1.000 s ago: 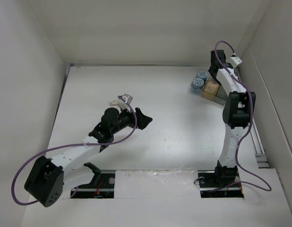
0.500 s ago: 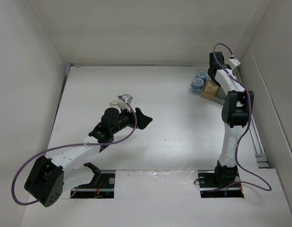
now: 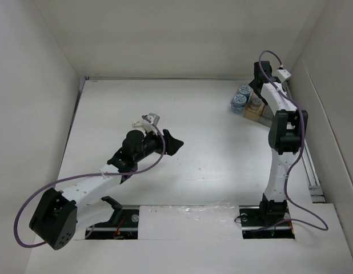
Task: Sort the stationery into containers
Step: Place the stationery in the storage box, then pick up the stationery from the center of the board.
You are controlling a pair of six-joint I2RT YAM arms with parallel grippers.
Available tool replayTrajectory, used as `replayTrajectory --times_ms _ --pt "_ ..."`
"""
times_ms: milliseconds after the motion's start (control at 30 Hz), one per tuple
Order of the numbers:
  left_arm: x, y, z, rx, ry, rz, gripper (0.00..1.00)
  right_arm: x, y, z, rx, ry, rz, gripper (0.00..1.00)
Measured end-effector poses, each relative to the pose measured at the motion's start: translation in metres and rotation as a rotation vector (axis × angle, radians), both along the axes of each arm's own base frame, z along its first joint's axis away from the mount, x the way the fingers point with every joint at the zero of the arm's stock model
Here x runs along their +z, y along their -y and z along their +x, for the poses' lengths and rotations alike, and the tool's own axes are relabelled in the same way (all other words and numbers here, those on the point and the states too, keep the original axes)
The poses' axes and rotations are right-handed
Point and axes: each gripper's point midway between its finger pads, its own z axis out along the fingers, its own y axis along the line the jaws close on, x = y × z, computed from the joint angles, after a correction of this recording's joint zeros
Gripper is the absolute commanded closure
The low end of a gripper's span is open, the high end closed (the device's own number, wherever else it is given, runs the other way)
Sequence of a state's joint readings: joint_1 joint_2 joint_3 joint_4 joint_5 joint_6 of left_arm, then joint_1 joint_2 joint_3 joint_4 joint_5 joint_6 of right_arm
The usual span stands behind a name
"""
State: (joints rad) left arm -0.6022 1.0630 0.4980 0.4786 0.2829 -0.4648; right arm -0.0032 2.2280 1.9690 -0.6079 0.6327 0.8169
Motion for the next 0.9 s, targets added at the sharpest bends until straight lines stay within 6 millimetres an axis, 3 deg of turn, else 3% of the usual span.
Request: replayTrajectory --times_ms 133,167,267,300,400,500,600,700,800,900 --pt "-0.001 -0.005 0.007 0.052 -0.002 0.006 0.31 0.018 -0.017 -0.007 0.042 0.042 0.072 0.19" --pt "-0.002 -0.008 0.010 0.075 -0.005 0.009 0.33 0.028 -0.022 -0.010 0.057 0.065 0.092 0.40" --pt "-0.007 -0.018 0.019 0.160 -0.021 0.026 0.40 0.071 -0.049 -0.028 0.141 0.187 0.196 0.80" --pt "-0.009 -0.023 0.022 0.195 -0.028 0.032 0.41 0.089 -0.061 -0.037 0.179 0.249 0.235 1.00" --pt "-0.019 -0.041 0.033 0.328 -0.063 0.056 0.46 0.133 -0.107 -0.072 0.334 0.409 0.367 1.00" --pt "-0.032 -0.067 0.040 0.502 -0.124 0.076 0.49 0.149 -0.165 -0.107 0.515 0.500 0.485 1.00" --pt "-0.040 -0.092 0.042 0.656 -0.175 0.086 0.49 0.124 -0.229 -0.138 0.685 0.449 0.580 1.00" --pt "-0.039 -0.110 0.043 0.778 -0.205 0.065 0.49 0.081 -0.281 -0.177 0.811 0.319 0.649 1.00" --pt "-0.038 -0.118 0.047 0.827 -0.225 0.036 0.51 0.059 -0.303 -0.211 0.876 0.240 0.673 1.00" --pt "-0.040 -0.128 0.057 0.893 -0.246 0.040 0.51 0.071 -0.315 -0.236 0.938 0.252 0.668 0.97"
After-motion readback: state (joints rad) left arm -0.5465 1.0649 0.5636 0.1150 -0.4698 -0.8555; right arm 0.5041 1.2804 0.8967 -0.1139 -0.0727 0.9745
